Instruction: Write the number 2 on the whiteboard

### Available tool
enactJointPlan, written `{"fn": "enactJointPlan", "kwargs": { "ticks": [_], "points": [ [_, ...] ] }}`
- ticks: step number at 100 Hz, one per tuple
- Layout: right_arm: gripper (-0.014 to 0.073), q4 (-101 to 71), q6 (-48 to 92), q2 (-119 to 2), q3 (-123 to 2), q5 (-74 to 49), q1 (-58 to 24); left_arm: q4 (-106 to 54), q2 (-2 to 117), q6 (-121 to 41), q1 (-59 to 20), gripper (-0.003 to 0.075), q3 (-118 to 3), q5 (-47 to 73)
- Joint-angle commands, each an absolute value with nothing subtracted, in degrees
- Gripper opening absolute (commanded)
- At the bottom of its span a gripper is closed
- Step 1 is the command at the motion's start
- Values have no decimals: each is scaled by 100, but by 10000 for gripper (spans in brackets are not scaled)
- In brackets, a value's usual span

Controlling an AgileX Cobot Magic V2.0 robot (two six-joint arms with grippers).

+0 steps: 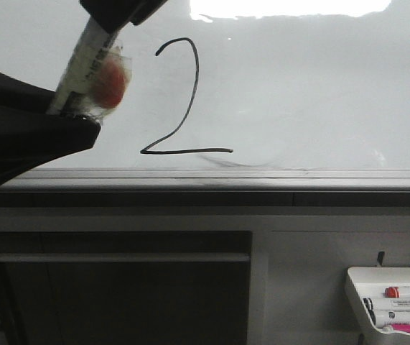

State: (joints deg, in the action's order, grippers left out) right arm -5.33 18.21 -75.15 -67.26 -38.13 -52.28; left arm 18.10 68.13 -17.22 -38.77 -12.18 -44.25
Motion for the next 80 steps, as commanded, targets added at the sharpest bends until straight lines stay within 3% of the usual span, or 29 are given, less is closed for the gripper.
{"fn": "enactJointPlan", "kwargs": {
  "ticks": [1,8,16,23,36,51,80],
  "points": [
    [-23,-490,1888,-7393,-6923,-3375,-5228,1777,6747,-1635,-3902,-19,-1379,-4953],
    [131,-353,1900,-7393,-6923,-3294,-5228,1489,6747,-1635,-3902,-19,-1379,-4996],
    [456,-54,1860,-7393,-6961,-3093,-5110,627,6747,-1558,-3902,-19,-1379,-5145],
    [667,102,1764,-7383,-7098,-2925,-4857,-460,6747,-1133,-3902,-19,-1388,-5302],
    [614,118,1596,-7360,-7397,-2855,-4287,-1405,6747,-400,-3902,-19,-1651,-4803],
    [567,94,1518,-7280,-7456,-2906,-4011,-1786,6818,-73,-3887,-20,-2511,-2948],
    [566,76,1518,-7267,-7456,-3175,-4008,-2697,7402,-73,-3510,-19,-3500,-1330]
  ]
}}
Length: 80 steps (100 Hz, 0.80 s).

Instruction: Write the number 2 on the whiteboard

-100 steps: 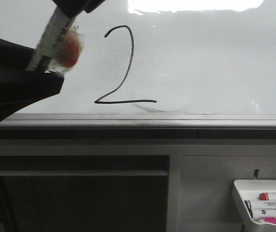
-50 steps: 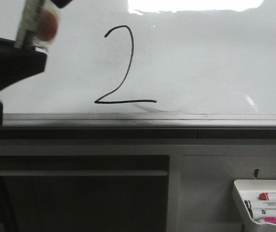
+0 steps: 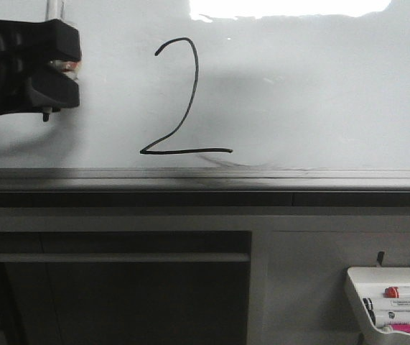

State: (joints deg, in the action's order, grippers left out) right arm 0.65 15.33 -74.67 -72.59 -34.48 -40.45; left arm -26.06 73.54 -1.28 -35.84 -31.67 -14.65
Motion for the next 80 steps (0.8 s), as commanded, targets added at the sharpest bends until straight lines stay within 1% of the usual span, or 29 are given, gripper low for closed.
{"fn": "enactJointPlan", "kwargs": {
  "ticks": [1,42,49,54,59,64,66,67,68,71,77,80],
  "points": [
    [566,76,1518,-7267,-7456,-3174,-4008,-2697,7434,-73,-3510,-19,-3510,-1287],
    [566,70,1514,-7267,-7456,-3437,-4008,-2939,7628,0,-3510,-18,-3609,-1341],
    [566,62,1514,-7267,-7456,-3457,-4008,-2927,7628,0,-3510,-5,-3609,-1341],
    [566,50,1505,-7267,-7456,-3461,-4008,-2901,7628,0,-3510,34,-3609,-1341],
    [566,50,1505,-7267,-7456,-3461,-4008,-2888,7628,0,-3510,102,-3609,-1371],
    [566,50,1505,-7267,-7456,-3461,-4008,-2878,7628,0,-3510,202,-3609,-1383],
    [566,50,1505,-7267,-7456,-3461,-4008,-2878,7628,0,-3510,230,-3609,-1395],
    [566,50,1505,-7267,-7456,-3461,-4008,-2878,7628,-34,-3510,270,-3609,-1412],
    [566,50,1505,-7267,-7456,-3461,-4008,-2878,7628,0,-3510,270,-3609,-1415],
    [566,50,1505,-7267,-7456,-3461,-4008,-2878,7628,0,-3510,331,-3609,-1428],
    [566,50,1505,-7267,-7456,-3461,-4008,-2878,7628,0,-3510,410,-3609,-1439],
    [566,42,1505,-7267,-7456,-3461,-4008,-2878,7628,0,-3510,424,-3609,-1439]
  ]
}}
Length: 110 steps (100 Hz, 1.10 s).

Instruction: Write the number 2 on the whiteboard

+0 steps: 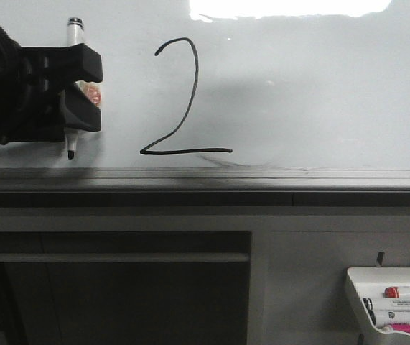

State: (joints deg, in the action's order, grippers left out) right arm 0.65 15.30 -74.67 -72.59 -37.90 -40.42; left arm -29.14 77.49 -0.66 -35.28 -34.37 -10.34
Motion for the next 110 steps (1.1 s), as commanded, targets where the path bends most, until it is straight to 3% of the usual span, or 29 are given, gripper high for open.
{"fn": "enactJointPlan", "kwargs": {
  "ticks": [1,27,32,37,42,47,49,59,90,110],
  "points": [
    [566,42,1505,-7267,-7456,-3461,-4008,-2878,7628,0,-3510,430,-3609,-1439],
    [563,42,1458,-7227,-7456,-3493,-4008,-2878,7520,-34,-3510,430,-3609,-1373],
    [519,42,1368,-7172,-7456,-3497,-4008,-2873,7393,-73,-3510,428,-3609,-1287],
    [403,42,1314,-7063,-7456,-3497,-4008,-2873,7232,-227,-3510,414,-3596,-1273],
    [219,42,1276,-6926,-7443,-3497,-4008,-2873,7043,-328,-3510,364,-3584,-1261],
    [-19,42,1276,-6766,-7399,-3497,-4008,-2873,6824,-355,-3510,262,-3547,-1261],
    [-76,42,1276,-6692,-7382,-3497,-4008,-2873,6722,-355,-3510,231,-3532,-1261],
    [-60,42,1232,-6280,-7143,-3415,-4008,-2697,6180,-355,-3510,-22,-3339,-1261],
    [-60,42,1232,-4085,-4696,-1578,-4008,-1780,4187,-369,-3510,-19,-2060,-1872],
    [-60,0,1232,-2682,-3215,-1371,-4008,-1474,3008,-369,-3510,-19,-1348,-1863]
  ]
}}
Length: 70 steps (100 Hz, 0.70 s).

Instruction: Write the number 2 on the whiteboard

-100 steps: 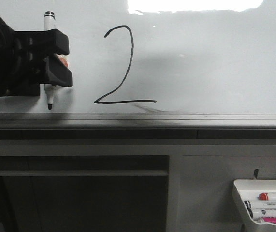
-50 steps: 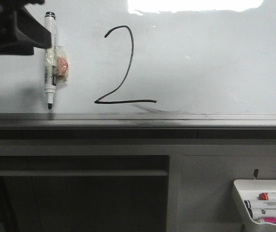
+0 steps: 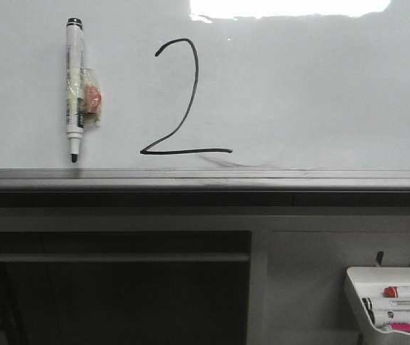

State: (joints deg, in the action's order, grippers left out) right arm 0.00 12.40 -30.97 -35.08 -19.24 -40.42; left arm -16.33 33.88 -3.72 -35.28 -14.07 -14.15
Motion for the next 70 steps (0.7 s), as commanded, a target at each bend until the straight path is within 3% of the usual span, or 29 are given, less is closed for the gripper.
{"fn": "enactJointPlan", "kwargs": {
  "ticks": [1,23,70],
  "points": [
    [-60,0,1232,-2648,-3183,-1371,-4008,-1474,2948,-369,-3510,-19,-1322,-1863],
    [-60,0,1232,-2011,-2687,-1435,-4008,-1474,2552,-346,-3510,-19,-1241,-1880],
    [-60,0,1232,-2022,-2676,-1490,-4008,-1474,2552,-346,-3510,-19,-1241,-1857]
  ]
}}
